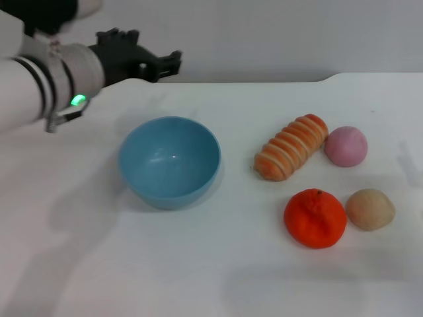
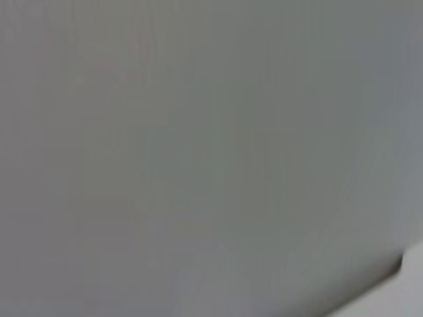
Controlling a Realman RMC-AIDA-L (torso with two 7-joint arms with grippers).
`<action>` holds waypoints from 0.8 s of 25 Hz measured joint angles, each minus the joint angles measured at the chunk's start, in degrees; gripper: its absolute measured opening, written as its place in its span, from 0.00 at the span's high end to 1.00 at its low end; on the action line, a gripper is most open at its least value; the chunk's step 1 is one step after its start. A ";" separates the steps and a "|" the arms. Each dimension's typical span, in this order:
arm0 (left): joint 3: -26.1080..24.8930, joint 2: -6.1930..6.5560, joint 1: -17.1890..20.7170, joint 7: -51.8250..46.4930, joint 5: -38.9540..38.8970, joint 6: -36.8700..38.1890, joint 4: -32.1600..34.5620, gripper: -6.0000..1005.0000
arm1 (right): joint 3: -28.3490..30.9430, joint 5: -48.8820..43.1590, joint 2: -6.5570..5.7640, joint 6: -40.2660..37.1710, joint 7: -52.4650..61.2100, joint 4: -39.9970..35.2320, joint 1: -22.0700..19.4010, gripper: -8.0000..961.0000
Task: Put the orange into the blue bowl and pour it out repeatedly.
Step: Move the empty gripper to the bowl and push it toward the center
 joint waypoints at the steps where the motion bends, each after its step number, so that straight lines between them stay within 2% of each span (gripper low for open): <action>1: -2.04 -0.03 -0.35 1.02 -0.18 4.22 1.02 0.19 | 0.00 0.00 0.00 0.00 0.00 -0.01 0.03 0.21; 4: -4.17 0.09 -0.56 2.52 -0.18 10.36 2.33 0.19 | 0.00 0.00 -0.02 0.00 0.00 -0.02 0.13 0.21; 6: -7.84 0.02 -1.09 3.41 -0.33 16.06 2.78 0.19 | 0.00 0.00 -0.04 0.03 -0.03 -0.02 0.29 0.21; 12: -12.73 0.07 -2.01 3.40 -4.11 23.81 2.64 0.19 | 0.00 0.00 0.01 0.18 -0.15 0.00 0.41 0.21; 16: -14.94 -0.02 -2.88 3.41 -4.10 25.21 0.25 0.19 | -0.01 0.00 0.04 0.44 -0.18 0.07 0.42 0.21; 20: -14.64 -0.12 -4.19 3.51 -3.92 24.47 -5.19 0.19 | 0.05 0.00 0.04 0.51 -0.18 0.23 0.46 0.21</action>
